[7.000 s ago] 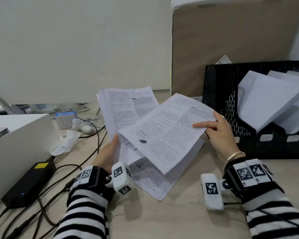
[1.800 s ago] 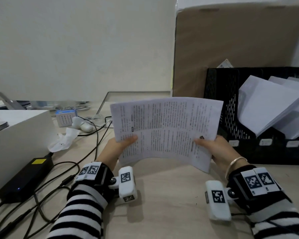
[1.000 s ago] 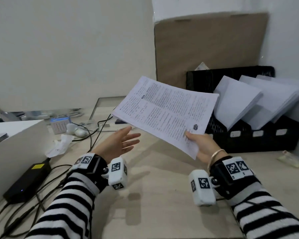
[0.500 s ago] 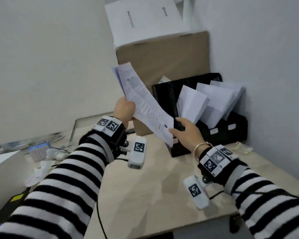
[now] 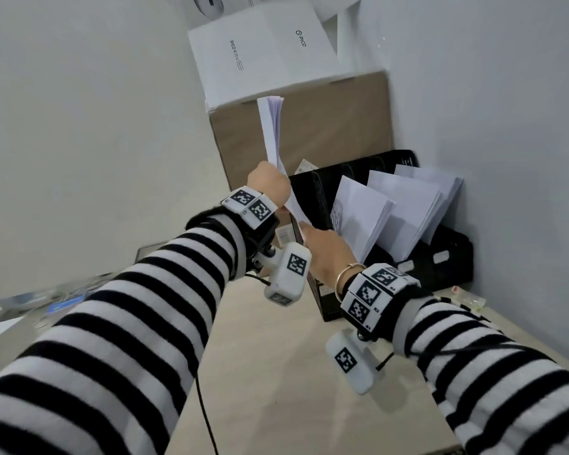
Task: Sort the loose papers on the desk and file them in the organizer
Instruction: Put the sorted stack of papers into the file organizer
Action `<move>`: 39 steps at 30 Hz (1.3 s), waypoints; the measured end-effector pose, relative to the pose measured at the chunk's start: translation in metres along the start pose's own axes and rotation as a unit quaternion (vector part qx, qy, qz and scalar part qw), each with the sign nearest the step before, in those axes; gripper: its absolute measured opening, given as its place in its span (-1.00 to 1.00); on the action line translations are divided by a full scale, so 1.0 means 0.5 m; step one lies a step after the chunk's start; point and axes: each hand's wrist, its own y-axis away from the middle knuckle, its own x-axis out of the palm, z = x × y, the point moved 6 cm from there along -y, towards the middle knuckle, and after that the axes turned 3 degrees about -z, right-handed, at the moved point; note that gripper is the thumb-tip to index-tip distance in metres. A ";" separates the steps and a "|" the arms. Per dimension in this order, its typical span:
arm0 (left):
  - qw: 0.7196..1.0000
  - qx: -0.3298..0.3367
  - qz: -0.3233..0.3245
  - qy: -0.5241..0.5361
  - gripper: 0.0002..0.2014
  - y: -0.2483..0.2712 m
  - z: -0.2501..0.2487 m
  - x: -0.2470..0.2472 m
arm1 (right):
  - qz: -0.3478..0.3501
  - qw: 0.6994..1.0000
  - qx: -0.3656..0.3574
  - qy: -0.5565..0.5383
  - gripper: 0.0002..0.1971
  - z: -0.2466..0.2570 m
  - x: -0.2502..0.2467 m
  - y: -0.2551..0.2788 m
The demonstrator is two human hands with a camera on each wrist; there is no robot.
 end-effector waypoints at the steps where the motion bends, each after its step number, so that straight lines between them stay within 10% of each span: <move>1: 0.999 -0.021 -0.001 0.032 -0.71 -0.001 -0.003 0.008 | 0.004 1.000 0.005 -0.002 -0.49 -0.010 0.006 -0.010; 7: 0.961 -0.168 -0.030 0.217 -0.63 -0.028 0.025 0.073 | 0.010 0.999 0.038 -0.020 -0.70 -0.090 0.045 -0.067; 11: 0.990 -0.095 0.106 0.010 -0.53 -0.051 0.056 0.135 | 0.049 0.997 0.067 -0.006 -0.72 -0.142 0.095 -0.091; 22: 0.933 -0.133 0.322 -0.084 -0.19 -0.033 0.161 0.222 | 0.129 0.985 0.101 0.048 -0.70 -0.173 0.123 -0.081; 27: 0.942 -0.116 0.308 -0.065 -0.13 -0.001 0.158 0.197 | 0.045 0.991 0.114 0.050 -0.66 -0.156 0.064 -0.053; 39: 0.963 -0.010 0.266 -0.042 -0.19 -0.015 0.145 0.194 | 0.095 0.981 0.138 0.103 -0.73 -0.155 0.073 -0.060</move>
